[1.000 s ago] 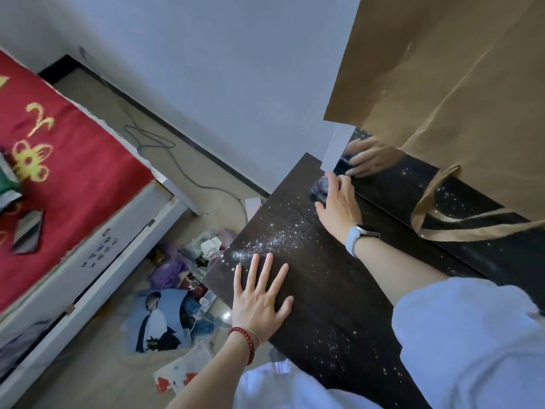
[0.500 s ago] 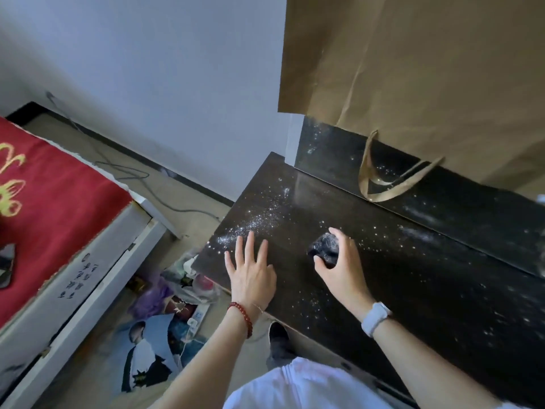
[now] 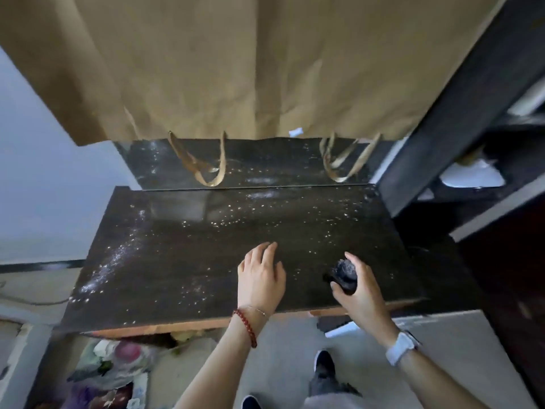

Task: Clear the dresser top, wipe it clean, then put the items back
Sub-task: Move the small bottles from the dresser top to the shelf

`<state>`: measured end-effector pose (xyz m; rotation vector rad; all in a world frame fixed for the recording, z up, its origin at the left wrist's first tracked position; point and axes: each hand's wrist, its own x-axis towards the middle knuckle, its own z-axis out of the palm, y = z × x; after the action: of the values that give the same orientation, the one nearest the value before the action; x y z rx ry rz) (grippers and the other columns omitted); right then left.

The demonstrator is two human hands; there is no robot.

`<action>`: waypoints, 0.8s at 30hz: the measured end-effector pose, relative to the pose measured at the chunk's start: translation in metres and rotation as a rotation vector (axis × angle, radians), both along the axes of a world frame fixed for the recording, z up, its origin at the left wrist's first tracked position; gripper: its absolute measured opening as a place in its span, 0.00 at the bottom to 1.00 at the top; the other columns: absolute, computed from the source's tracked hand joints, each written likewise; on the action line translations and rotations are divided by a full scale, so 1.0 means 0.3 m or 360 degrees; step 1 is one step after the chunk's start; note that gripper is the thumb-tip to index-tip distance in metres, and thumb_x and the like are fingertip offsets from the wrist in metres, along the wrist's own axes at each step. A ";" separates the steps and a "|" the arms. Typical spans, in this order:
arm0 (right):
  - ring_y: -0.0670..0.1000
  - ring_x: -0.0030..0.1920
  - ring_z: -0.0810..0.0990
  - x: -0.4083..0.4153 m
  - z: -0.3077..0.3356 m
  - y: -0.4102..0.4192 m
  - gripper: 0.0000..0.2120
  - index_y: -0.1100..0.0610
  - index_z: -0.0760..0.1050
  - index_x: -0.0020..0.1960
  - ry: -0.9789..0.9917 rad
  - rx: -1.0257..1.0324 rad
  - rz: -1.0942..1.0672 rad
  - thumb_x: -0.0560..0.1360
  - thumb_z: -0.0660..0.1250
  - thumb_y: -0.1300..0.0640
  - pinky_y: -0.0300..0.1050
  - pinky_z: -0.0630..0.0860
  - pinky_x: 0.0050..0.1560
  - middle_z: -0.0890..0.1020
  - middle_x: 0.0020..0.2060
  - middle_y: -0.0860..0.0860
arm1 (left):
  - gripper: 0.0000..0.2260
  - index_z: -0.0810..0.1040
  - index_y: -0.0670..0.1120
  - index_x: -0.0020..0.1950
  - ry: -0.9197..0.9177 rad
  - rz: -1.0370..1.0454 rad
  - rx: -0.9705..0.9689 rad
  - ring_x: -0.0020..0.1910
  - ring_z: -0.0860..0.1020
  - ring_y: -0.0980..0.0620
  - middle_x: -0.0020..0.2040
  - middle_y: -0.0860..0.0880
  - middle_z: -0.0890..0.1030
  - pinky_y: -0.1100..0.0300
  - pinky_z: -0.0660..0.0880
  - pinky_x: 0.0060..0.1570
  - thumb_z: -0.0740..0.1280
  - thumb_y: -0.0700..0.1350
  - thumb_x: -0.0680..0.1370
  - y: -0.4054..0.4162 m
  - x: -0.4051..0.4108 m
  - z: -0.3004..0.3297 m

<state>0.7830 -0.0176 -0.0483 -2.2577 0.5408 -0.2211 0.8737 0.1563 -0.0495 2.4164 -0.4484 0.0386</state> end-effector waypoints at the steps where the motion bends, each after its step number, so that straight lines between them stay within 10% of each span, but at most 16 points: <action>1: 0.51 0.57 0.72 -0.023 0.008 -0.059 0.30 0.57 0.65 0.67 -0.0016 0.0007 -0.0043 0.68 0.72 0.63 0.37 0.64 0.59 0.70 0.53 0.50 | 0.16 0.74 0.42 0.61 -0.0041 -0.0087 -0.0005 0.57 0.75 0.41 0.58 0.43 0.78 0.47 0.72 0.55 0.62 0.43 0.73 -0.081 -0.001 0.008; 17: 0.48 0.63 0.68 -0.036 0.142 -1.082 0.31 0.54 0.60 0.70 -0.0267 -0.0022 -0.0169 0.72 0.70 0.57 0.34 0.63 0.59 0.69 0.62 0.53 | 0.30 0.49 0.42 0.74 0.0088 -0.0275 -0.0379 0.70 0.60 0.39 0.72 0.38 0.58 0.51 0.61 0.67 0.62 0.40 0.77 -1.276 0.043 0.165; 24: 0.56 0.64 0.68 0.214 0.193 -1.241 0.31 0.58 0.62 0.69 -0.0290 -0.0303 -0.0074 0.70 0.70 0.56 0.46 0.68 0.62 0.71 0.62 0.56 | 0.27 0.50 0.48 0.74 -0.0003 -0.0082 -0.0301 0.50 0.76 0.36 0.59 0.36 0.74 0.51 0.72 0.44 0.59 0.41 0.79 -1.360 0.153 0.178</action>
<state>0.8472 -0.3899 0.0097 -2.3787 0.4926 -0.5158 0.9196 -0.2518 0.0038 2.2185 -0.4857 0.0584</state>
